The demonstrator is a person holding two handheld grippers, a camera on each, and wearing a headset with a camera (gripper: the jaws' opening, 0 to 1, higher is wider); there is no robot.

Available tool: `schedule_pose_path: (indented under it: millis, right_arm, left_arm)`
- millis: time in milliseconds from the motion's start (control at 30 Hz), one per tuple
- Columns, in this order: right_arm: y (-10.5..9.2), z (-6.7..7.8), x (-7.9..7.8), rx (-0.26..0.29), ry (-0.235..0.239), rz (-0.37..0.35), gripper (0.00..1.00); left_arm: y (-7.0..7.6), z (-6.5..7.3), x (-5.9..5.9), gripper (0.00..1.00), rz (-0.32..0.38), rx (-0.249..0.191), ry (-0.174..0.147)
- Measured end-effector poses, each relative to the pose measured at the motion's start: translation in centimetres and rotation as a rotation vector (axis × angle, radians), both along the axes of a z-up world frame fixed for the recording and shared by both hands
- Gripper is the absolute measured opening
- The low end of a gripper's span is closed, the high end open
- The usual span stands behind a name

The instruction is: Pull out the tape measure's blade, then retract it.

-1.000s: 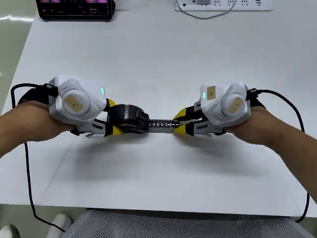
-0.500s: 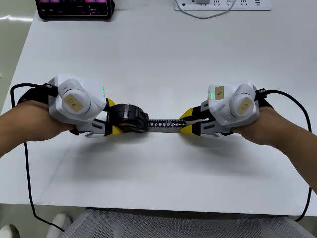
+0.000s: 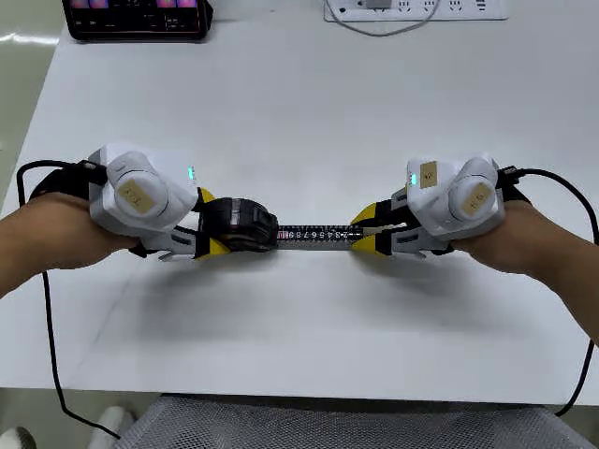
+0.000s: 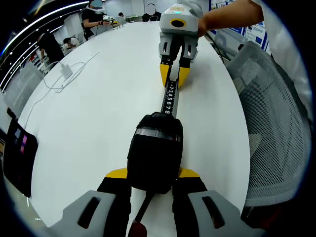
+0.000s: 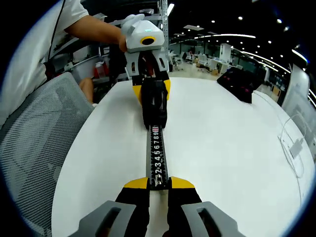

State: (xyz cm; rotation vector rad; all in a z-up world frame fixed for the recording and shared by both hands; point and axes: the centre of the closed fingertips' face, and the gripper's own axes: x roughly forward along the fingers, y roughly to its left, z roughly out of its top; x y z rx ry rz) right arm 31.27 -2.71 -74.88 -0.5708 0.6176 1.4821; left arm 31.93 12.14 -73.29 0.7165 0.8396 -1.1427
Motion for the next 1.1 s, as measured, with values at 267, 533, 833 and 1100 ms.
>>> schedule_pose_path:
  millis: [267,533,833,1100]
  right_arm:
    - [-0.8,0.0,0.0,-0.012,-0.006,-0.001,0.09]
    - [-1.7,0.0,0.0,-0.025,-0.006,-0.006,0.09]
    - [-2.7,-0.1,0.1,-0.038,-0.007,-0.008,0.09]
    - [-3.8,-0.1,0.1,-0.053,-0.006,-0.013,0.09]
  left_arm:
    - [0.0,0.0,0.0,0.26,0.000,0.002,-0.001]
    - [0.0,0.0,0.0,0.26,-0.001,0.003,-0.003]
    - [0.0,0.0,0.0,0.26,0.000,0.003,-0.004]
    - [-0.1,0.0,0.0,0.26,-0.001,0.006,-0.005]
